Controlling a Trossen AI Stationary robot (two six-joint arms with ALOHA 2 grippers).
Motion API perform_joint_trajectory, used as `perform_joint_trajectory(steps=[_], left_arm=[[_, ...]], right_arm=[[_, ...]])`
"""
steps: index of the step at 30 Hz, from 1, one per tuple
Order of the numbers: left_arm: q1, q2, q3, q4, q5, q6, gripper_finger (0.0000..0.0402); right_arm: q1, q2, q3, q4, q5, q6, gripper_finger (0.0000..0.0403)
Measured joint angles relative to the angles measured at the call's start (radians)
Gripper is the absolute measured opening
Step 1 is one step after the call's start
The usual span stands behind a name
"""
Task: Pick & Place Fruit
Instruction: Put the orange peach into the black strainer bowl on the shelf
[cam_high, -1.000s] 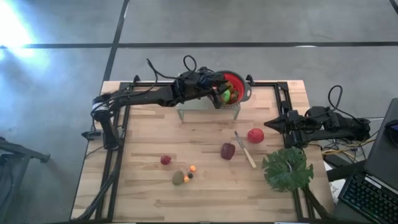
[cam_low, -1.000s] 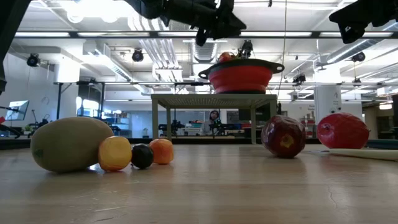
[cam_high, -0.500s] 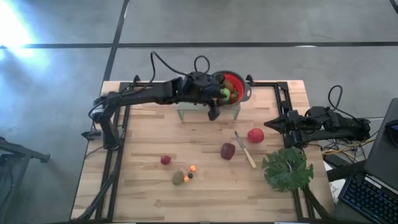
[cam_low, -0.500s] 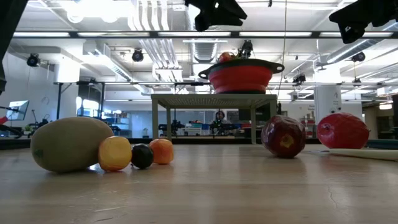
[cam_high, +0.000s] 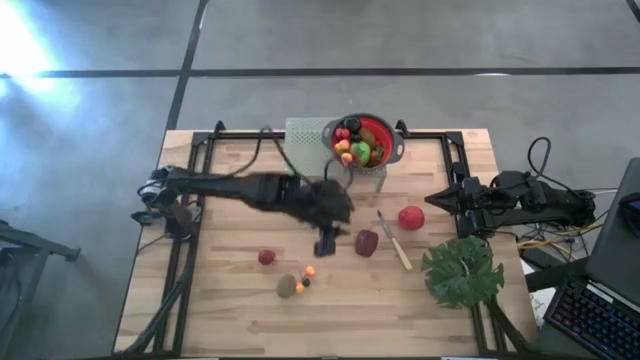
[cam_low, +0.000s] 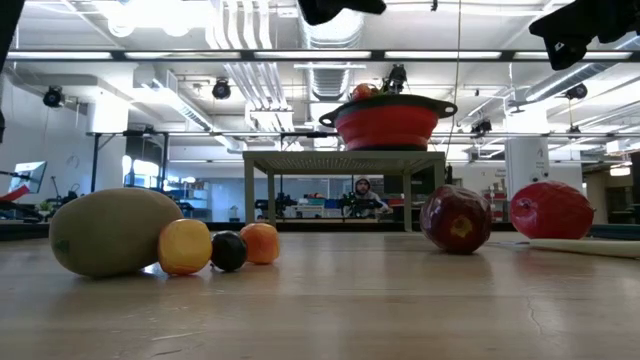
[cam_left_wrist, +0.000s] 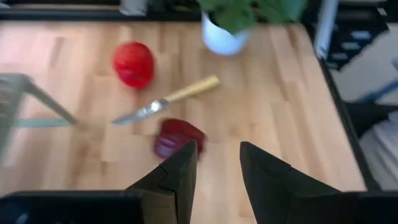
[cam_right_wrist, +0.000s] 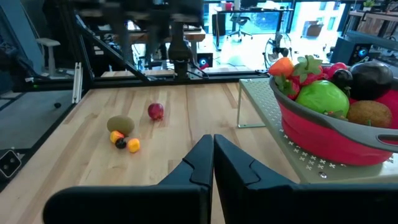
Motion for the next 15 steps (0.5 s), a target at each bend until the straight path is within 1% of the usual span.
perform_joint_trajectory(steps=[3, 10, 15], left_arm=[[-0.073, 0.0, -0.01, 0.0, -0.041, -0.028, 0.0128], [-0.219, 0.0, -0.041, -0.023, -0.171, -0.13, 0.0128], [-0.29, 0.0, -0.108, -0.026, -0.186, -0.198, 0.0128]], right_arm=[[0.0, 0.0, 0.0, 0.0, 0.0, 0.0, 0.0008], [0.0, 0.0, 0.0, 0.0, 0.0, 0.0, 0.0008], [0.0, 0.0, 0.0, 0.0, 0.0, 0.0, 0.0008]])
